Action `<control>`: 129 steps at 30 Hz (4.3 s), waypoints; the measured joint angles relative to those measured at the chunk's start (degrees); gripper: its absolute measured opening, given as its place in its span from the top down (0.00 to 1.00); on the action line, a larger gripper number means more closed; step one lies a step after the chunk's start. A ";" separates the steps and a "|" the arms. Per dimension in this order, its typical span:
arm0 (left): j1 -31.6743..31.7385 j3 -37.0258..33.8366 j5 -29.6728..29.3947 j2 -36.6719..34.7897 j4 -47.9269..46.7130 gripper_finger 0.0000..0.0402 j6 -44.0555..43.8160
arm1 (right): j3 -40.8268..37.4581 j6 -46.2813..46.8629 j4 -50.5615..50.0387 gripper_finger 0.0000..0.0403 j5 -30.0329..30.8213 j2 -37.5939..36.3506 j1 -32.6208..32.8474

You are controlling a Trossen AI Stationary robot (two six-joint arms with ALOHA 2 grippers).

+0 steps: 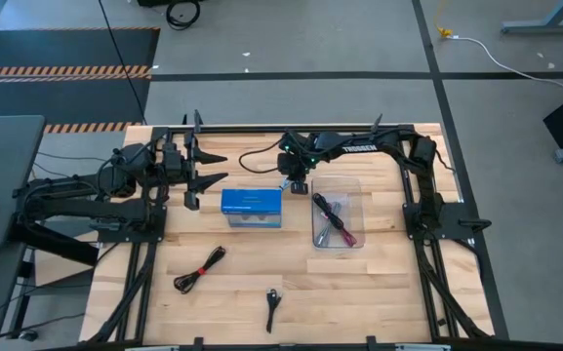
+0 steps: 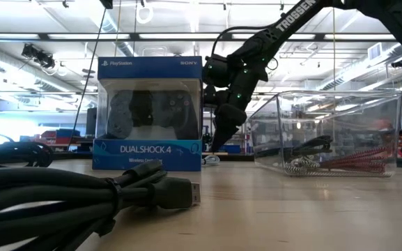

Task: Pick and place USB-C Cables
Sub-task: Put the light blue charger cable into the transparent bin

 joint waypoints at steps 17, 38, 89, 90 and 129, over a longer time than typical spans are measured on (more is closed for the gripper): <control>-0.02 0.00 0.00 0.00 0.41 0.54 -0.53 | 0.07 0.60 0.01 0.76 3.50 2.59 1.16; -0.02 0.00 0.00 0.00 0.37 0.54 -0.11 | -0.02 0.40 -0.78 0.98 9.86 1.40 0.37; -0.07 0.00 0.63 -0.17 0.37 0.54 -2.99 | 38.38 19.24 -61.15 1.00 11.80 -7.72 13.87; -0.07 0.00 0.64 -0.17 0.36 0.54 -3.44 | 37.66 20.62 -61.23 1.00 11.72 -7.68 14.49; -0.05 -0.02 0.74 -0.20 -2.92 0.54 -5.58 | 3.48 50.81 -61.29 0.99 -4.40 -8.33 20.22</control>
